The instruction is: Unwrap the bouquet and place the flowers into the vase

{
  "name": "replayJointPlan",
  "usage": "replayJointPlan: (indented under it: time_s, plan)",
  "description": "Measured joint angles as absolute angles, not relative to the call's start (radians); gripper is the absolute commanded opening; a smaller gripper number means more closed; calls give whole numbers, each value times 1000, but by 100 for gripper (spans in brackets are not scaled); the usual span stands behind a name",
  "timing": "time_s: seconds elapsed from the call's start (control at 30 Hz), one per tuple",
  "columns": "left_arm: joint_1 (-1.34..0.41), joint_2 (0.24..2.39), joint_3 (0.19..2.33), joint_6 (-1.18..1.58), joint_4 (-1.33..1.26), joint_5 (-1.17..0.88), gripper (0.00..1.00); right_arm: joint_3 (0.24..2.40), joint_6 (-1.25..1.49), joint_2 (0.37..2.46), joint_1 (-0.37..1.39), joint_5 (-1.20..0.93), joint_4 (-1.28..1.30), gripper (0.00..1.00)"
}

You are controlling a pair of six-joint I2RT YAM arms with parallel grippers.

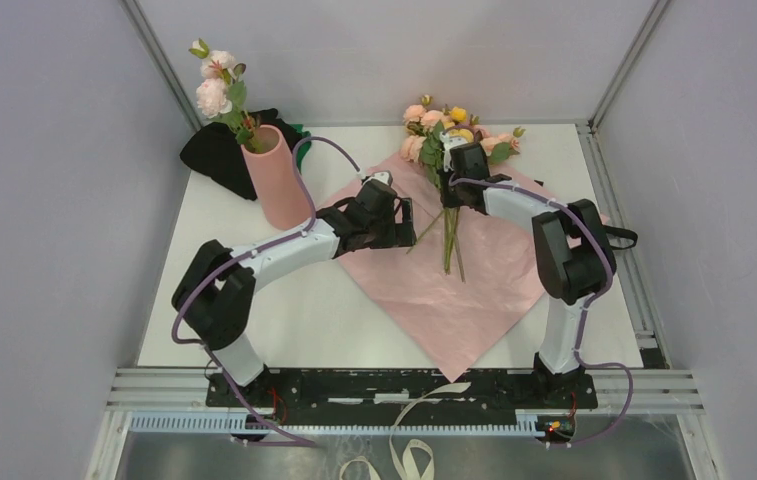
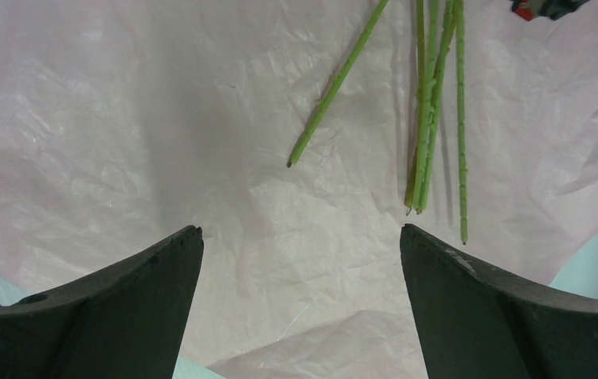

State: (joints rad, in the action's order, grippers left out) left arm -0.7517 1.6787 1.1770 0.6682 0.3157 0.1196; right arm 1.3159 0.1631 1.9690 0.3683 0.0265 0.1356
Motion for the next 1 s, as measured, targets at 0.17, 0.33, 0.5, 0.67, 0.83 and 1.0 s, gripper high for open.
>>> replayJointPlan:
  time_s: [0.17, 0.33, 0.5, 0.67, 0.83, 1.0]
  plan:
    - [-752, 1699, 1177, 668, 310, 117, 100, 1312, 162, 1889, 372, 25, 146, 0]
    - [-752, 1710, 1177, 668, 304, 103, 100, 1310, 159, 1803, 373, 22, 144, 0]
    - [-747, 1716, 1197, 666, 302, 98, 100, 1280, 156, 1758, 373, 17, 123, 8]
    - [-742, 1729, 1239, 660, 297, 95, 100, 1254, 152, 1791, 373, 17, 113, 6]
    - [-741, 1729, 1243, 660, 297, 95, 100, 1230, 156, 1875, 373, 17, 106, 15]
    - [-735, 1729, 1242, 660, 297, 95, 100, 1229, 160, 1920, 373, 11, 105, 21]
